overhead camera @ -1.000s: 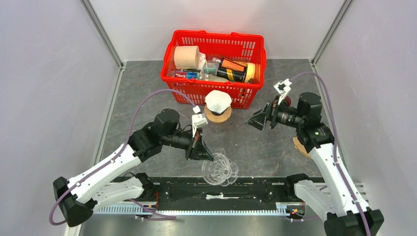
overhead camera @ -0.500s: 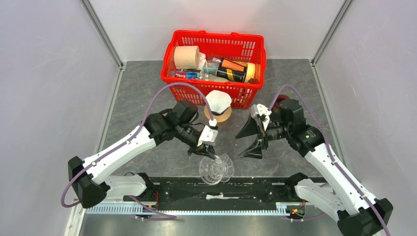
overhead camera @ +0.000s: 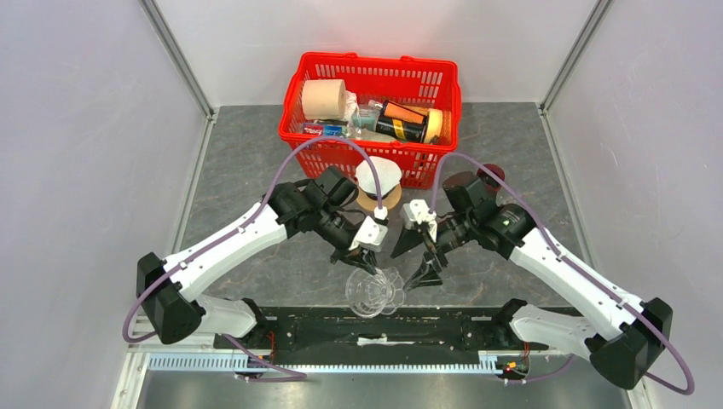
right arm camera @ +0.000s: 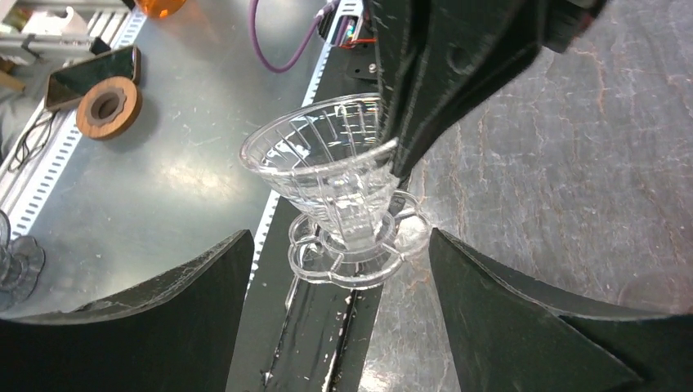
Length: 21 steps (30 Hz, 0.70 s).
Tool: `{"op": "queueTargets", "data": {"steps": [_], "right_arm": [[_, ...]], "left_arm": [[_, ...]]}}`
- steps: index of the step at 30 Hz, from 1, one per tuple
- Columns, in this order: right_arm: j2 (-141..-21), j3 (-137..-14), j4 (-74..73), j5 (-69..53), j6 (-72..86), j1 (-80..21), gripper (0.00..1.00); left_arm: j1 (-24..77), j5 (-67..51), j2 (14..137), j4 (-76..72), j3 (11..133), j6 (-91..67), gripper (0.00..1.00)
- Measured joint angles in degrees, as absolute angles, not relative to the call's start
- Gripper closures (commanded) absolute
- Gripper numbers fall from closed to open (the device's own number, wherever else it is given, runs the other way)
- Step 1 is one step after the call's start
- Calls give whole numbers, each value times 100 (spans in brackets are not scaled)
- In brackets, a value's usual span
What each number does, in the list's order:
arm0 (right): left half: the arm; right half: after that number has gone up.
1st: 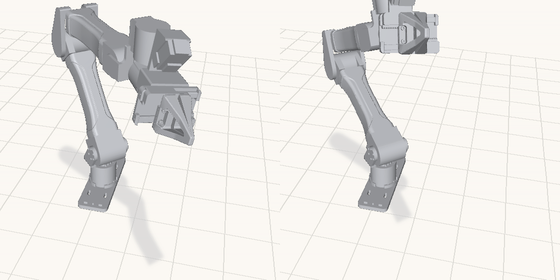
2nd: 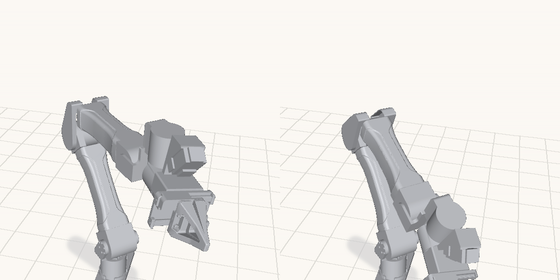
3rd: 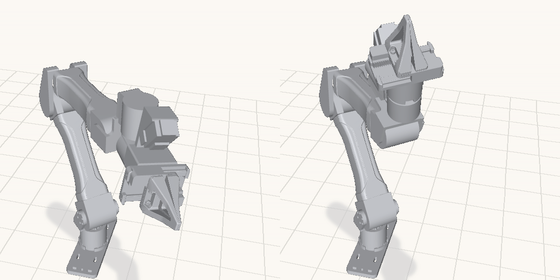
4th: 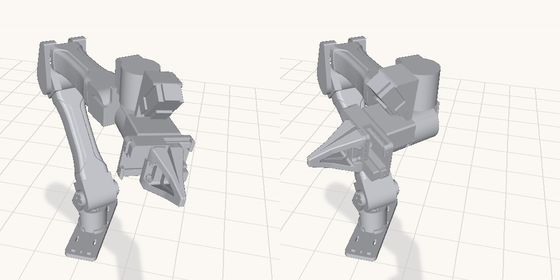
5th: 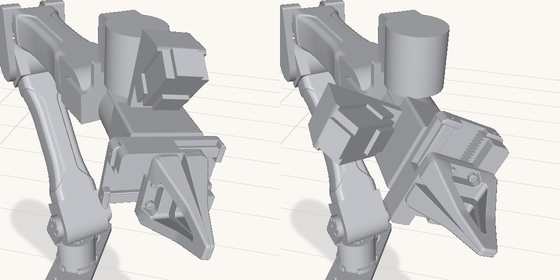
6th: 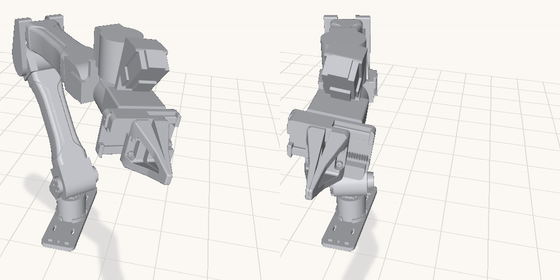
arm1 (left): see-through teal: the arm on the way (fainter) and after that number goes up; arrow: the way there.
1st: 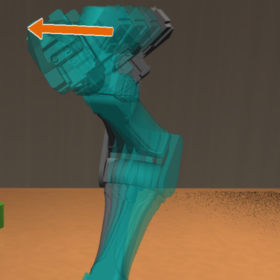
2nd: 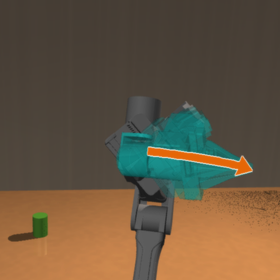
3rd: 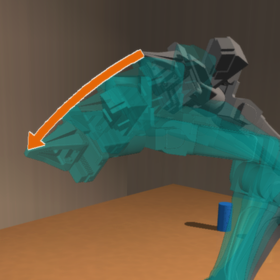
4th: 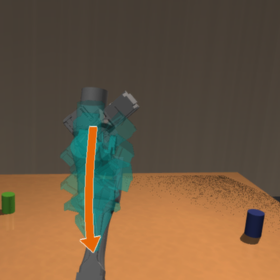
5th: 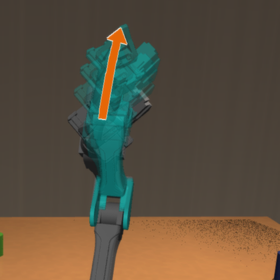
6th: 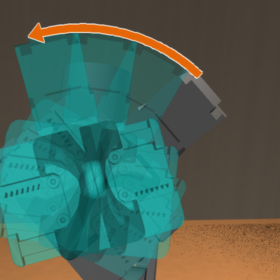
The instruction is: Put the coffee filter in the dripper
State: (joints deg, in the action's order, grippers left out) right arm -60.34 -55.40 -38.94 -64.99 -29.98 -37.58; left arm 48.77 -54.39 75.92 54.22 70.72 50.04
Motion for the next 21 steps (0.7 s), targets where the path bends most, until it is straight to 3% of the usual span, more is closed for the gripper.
{"op": "queueTargets", "data": {"steps": [6, 19, 21], "right_arm": [[-6313, -5728, -4134, -6042, -3286, -4405, 25], [-6355, -5824, -4237, -5662, -3452, -4563, 87], [-6355, -5835, -4237, -5662, -3459, -4565, 100]], "left_arm": [[4877, -5509, 7684, 5404, 7146, 4993, 98], [4873, -5787, 7699, 5216, 7153, 4740, 97], [4875, -5815, 7699, 5214, 7166, 4718, 82]]}}
